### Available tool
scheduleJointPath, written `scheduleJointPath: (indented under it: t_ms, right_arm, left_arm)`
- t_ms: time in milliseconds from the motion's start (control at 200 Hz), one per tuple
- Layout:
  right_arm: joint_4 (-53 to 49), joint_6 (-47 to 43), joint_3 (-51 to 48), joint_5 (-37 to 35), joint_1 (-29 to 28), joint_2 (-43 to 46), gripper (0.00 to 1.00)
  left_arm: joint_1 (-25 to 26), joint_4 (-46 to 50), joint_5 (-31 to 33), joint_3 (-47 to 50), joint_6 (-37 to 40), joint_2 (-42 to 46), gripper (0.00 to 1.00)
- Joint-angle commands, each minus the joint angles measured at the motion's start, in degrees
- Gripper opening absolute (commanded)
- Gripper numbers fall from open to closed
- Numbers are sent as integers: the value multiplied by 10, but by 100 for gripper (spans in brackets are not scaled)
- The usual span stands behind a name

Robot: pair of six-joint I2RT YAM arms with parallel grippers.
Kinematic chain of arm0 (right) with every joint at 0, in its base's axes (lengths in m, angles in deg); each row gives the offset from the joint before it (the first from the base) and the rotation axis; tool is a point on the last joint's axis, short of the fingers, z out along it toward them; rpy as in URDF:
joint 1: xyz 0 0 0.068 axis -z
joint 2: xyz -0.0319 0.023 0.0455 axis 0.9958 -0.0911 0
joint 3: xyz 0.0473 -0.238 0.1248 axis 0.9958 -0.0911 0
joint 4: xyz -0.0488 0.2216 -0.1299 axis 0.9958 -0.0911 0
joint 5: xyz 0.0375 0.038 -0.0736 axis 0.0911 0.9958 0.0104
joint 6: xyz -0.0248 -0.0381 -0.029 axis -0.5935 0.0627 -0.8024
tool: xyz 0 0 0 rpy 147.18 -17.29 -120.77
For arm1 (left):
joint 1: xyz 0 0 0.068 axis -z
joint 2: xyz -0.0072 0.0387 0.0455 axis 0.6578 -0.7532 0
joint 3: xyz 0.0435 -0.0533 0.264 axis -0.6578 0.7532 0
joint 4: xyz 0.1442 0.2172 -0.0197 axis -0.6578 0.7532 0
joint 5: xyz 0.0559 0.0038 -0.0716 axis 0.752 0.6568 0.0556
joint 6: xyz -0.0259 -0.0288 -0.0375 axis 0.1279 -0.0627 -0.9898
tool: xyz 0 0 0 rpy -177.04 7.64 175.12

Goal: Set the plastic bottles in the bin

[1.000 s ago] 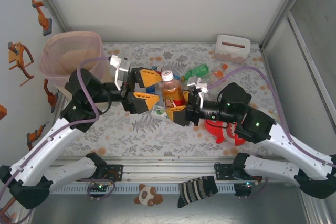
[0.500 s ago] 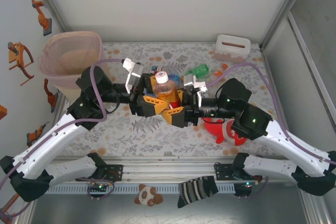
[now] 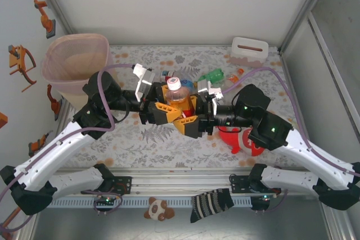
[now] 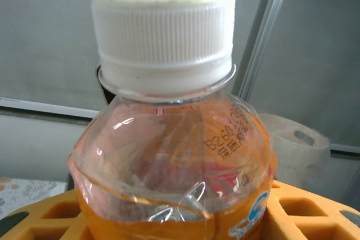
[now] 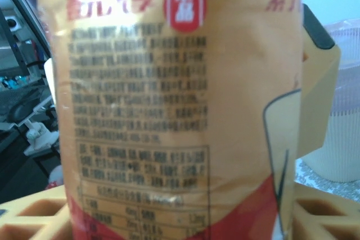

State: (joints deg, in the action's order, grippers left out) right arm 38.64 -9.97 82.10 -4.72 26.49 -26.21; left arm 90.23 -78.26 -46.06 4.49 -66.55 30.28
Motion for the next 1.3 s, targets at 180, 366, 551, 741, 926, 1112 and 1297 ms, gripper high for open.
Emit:
scheduleJointPath:
  t_ms: [180,366,551,741,926,1112,1297]
  right_arm:
    - [-50,-3,-4,-39,-4,40,90]
    - [-120,-12,-9,-114,-4,76,92]
    - [-196,-16,-1,-234,-4,93,92]
    - [-257,-13,25,-320,-4,68,92]
    - [-277,-12,35,-344,-3,42,92]
    - [-295,-7,42,-365,-3,26,92]
    - [-304,-6,43,-376,-3,26,92]
  left_arm:
    - [-1,54,27,-38,71,20,47]
    - [-11,159,108,-69,127,33,46]
    - [-43,284,251,-112,153,34,44]
    - [-101,398,406,-161,152,22,44]
    - [-179,502,477,-234,160,-18,44]
    - [-300,552,486,-286,158,-61,44]
    - [-428,573,467,-336,153,-120,44]
